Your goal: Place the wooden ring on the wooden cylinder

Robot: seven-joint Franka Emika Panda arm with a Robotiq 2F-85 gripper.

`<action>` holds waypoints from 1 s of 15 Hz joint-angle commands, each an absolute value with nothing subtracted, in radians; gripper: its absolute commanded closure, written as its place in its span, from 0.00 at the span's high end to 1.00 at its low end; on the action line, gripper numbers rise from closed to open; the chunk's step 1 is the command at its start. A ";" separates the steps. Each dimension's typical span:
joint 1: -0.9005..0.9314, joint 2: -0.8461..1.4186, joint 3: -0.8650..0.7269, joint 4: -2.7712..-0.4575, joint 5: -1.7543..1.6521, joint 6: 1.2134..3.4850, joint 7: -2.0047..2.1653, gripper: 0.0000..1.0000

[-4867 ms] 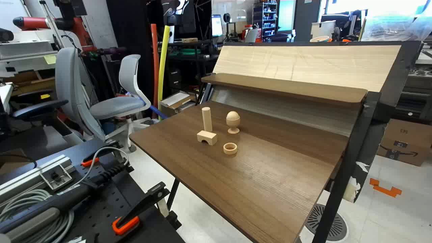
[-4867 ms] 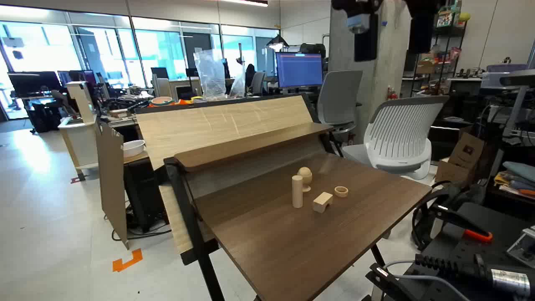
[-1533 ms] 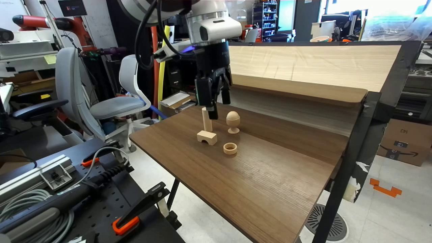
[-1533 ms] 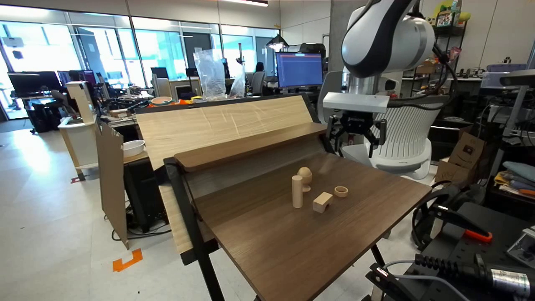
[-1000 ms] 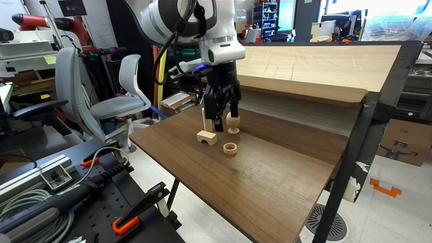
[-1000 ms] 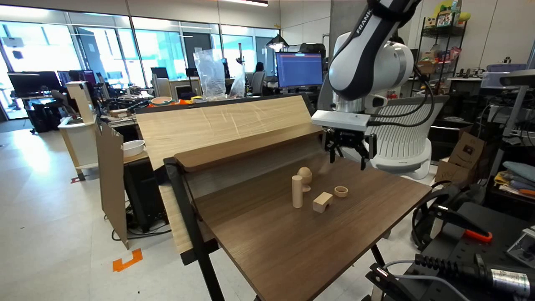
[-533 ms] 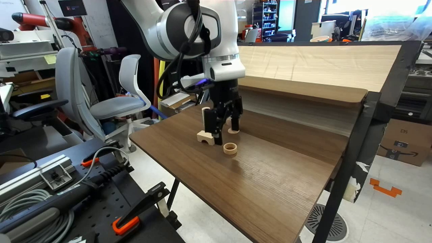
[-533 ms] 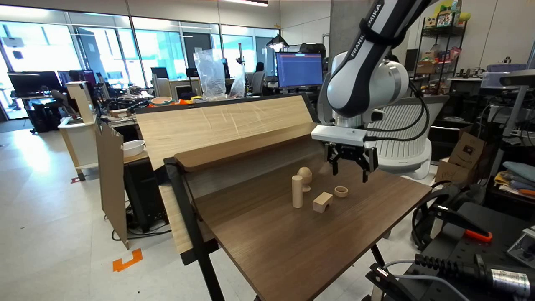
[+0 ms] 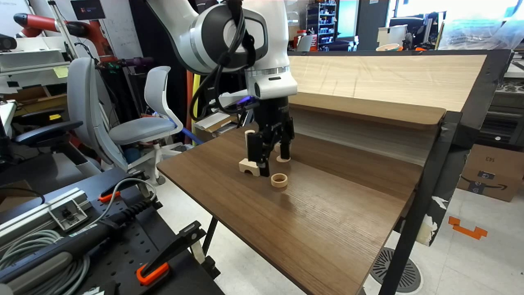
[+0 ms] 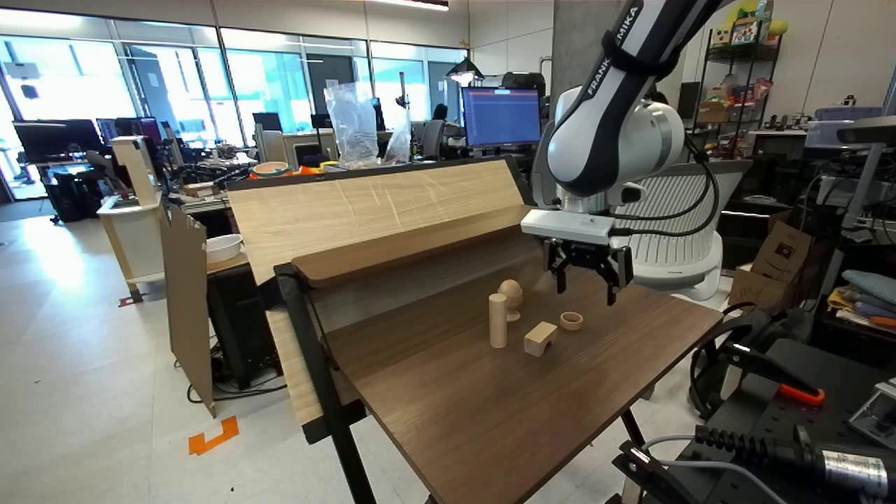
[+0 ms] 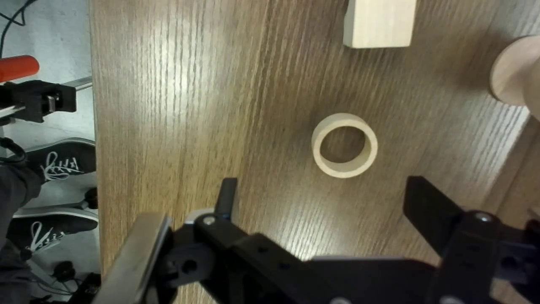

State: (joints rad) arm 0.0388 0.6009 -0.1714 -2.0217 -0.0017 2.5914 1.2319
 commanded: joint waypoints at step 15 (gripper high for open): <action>0.030 0.690 -0.159 -1.952 0.087 2.572 1.197 1.00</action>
